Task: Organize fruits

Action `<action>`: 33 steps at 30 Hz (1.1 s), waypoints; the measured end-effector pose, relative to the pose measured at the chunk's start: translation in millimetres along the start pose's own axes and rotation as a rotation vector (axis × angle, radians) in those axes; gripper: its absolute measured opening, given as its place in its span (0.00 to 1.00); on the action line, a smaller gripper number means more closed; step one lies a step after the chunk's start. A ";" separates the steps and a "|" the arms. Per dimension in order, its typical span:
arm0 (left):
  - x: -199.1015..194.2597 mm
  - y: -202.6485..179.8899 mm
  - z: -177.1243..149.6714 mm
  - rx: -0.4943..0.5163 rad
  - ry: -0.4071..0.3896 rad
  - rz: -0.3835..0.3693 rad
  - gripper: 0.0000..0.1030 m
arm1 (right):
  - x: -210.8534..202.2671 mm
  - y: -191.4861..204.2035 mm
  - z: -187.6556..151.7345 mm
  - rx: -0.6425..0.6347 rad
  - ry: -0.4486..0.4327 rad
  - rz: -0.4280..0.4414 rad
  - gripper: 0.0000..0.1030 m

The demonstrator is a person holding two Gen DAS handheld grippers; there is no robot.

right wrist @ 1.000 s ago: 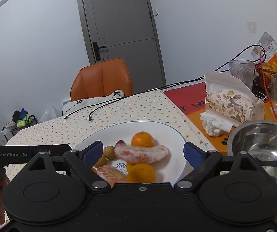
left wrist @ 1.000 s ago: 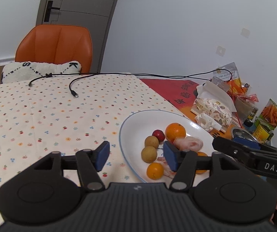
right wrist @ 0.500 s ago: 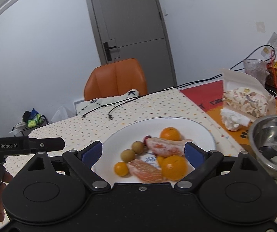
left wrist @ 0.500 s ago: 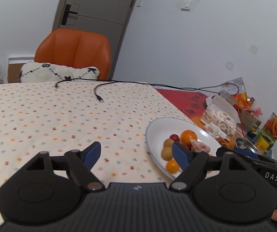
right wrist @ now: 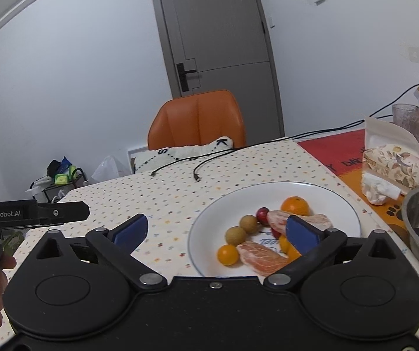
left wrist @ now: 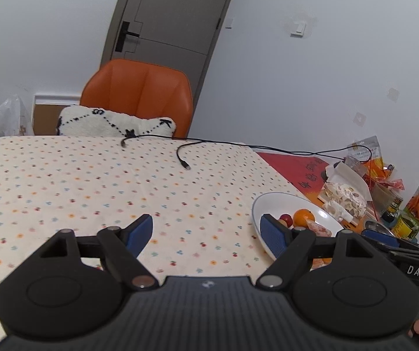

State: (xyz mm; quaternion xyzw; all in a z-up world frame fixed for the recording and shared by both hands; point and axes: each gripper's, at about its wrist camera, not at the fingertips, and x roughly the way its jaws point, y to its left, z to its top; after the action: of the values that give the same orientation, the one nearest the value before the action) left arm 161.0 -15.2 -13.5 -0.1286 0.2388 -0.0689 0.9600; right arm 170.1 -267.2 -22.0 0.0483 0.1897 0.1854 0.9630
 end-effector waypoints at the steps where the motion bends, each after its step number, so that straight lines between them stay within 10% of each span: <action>1: -3.5 1.8 0.3 -0.001 -0.002 0.004 0.77 | -1.4 2.2 0.3 -0.003 -0.002 0.004 1.00; 33: -119.1 17.5 1.7 0.013 -0.029 0.096 1.00 | -79.8 37.2 7.2 0.013 0.079 0.077 1.00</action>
State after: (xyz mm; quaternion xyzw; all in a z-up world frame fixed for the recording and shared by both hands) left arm 58.7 25.1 35.6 -0.1120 0.2301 -0.0225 0.9664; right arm 91.7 -262.8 18.5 0.0544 0.2268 0.2230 0.9465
